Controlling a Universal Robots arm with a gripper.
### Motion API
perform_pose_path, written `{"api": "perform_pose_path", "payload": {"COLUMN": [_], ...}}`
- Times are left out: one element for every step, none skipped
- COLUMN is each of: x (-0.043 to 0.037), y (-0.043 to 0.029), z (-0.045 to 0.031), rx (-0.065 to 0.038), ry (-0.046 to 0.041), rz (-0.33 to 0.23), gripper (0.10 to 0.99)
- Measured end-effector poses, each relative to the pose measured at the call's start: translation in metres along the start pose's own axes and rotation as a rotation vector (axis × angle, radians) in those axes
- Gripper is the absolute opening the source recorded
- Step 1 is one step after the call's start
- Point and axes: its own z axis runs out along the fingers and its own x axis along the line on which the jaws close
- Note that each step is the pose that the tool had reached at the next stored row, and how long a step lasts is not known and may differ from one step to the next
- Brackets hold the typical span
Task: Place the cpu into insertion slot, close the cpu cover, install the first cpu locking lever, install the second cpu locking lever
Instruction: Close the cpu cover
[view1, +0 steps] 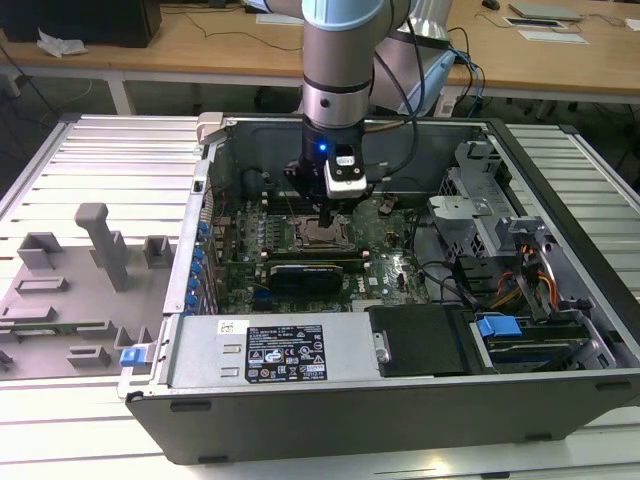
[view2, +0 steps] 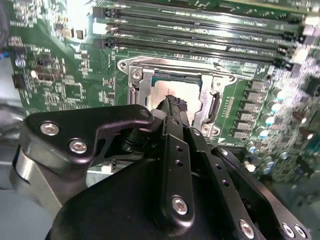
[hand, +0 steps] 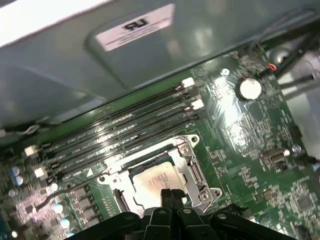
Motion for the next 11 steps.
{"api": "perform_pose_path", "payload": {"x": [0.0,0.0,0.0,0.0,0.0,0.0,0.0,0.0,0.0,0.0,0.0], "y": [0.0,0.0,0.0,0.0,0.0,0.0,0.0,0.0,0.0,0.0,0.0], "z": [0.0001,0.0002,0.0003,0.0004,0.0005,0.0005,0.0006,0.0007,0.0007,0.0008,0.0008], "rx": [-0.001,-0.002,-0.002,-0.002,-0.003,-0.004,-0.005,-0.005,-0.006,-0.006,-0.007], "ry": [0.0001,0.0004,0.0004,0.0005,0.0007,0.001,0.0011,0.0012,0.0014,0.0015,0.0016], "rz": [-0.028,-0.068,-0.087,-0.106,-0.14,-0.18,-0.219,-0.239,-0.257,-0.286,-0.307], "gripper": [0.106,0.106,0.106,0.106,0.106,0.106,0.106,0.106,0.106,0.106,0.106]}}
